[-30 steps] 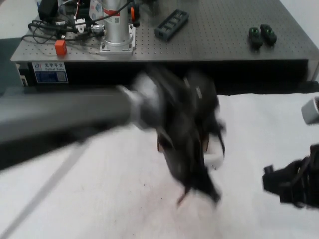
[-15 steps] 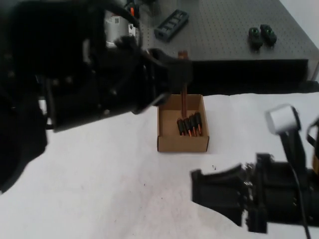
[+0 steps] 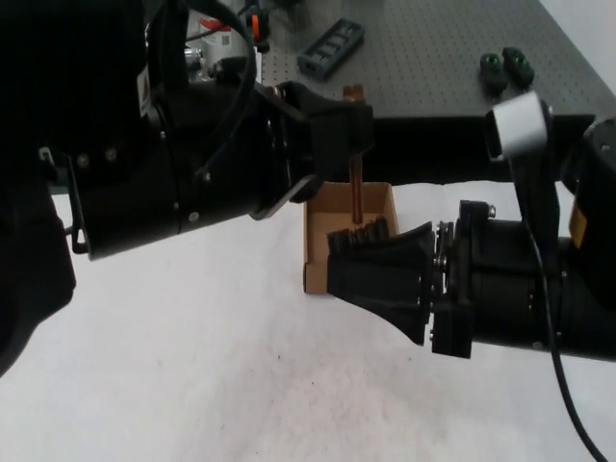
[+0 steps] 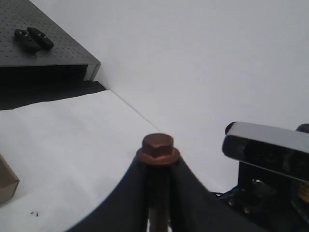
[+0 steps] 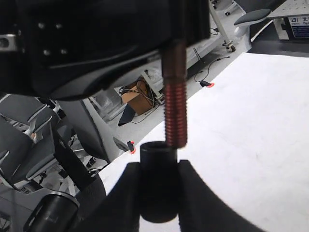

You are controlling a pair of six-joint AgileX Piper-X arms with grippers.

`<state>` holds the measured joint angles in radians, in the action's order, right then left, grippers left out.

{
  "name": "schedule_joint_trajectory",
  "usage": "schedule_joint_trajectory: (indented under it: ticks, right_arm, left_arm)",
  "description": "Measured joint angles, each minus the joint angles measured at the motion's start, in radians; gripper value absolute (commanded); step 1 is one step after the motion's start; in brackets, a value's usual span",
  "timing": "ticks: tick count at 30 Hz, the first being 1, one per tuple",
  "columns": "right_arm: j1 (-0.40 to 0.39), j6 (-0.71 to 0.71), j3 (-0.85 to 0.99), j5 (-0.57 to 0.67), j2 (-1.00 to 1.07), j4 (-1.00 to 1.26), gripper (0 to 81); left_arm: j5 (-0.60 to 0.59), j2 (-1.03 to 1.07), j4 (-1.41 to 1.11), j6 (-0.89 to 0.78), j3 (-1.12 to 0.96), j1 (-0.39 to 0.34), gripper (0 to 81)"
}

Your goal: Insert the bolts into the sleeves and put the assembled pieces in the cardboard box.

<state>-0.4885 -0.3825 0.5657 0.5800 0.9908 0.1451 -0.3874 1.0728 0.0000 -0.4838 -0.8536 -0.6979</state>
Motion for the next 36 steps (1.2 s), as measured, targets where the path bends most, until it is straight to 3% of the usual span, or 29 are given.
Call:
schedule_joint_trajectory:
  ticks: [8, 21, 30, 32, 33, 36]
  right_arm:
    - [0.000, 0.064, 0.000, -0.097, -0.006, -0.030, 3.9]
    - [0.000, 0.072, 0.000, -0.115, -0.023, 0.007, 3.9]
    - [0.000, 0.072, 0.000, -0.129, -0.023, 0.049, 3.9]
    - [0.000, 0.072, 0.000, -0.129, -0.023, 0.060, 3.9]
    - [0.000, 0.072, 0.000, -0.136, -0.023, 0.085, 3.9]
    - [0.000, 0.074, 0.000, -0.170, -0.023, 0.119, 3.9]
  left_arm:
    - [0.032, 0.000, 0.000, 0.000, 0.000, 0.000, 0.7]
    - [0.046, 0.000, 0.000, 0.000, 0.000, 0.000, 0.7]
    - [-0.021, 0.000, 0.000, 0.005, 0.000, 0.003, 0.4]
    - [-0.034, 0.000, 0.000, 0.011, 0.000, 0.003, 7.4]
    - [-0.042, 0.000, 0.000, 0.014, 0.000, 0.005, 14.9]
    - [-0.061, 0.000, 0.000, 0.015, 0.000, 0.005, 48.2]
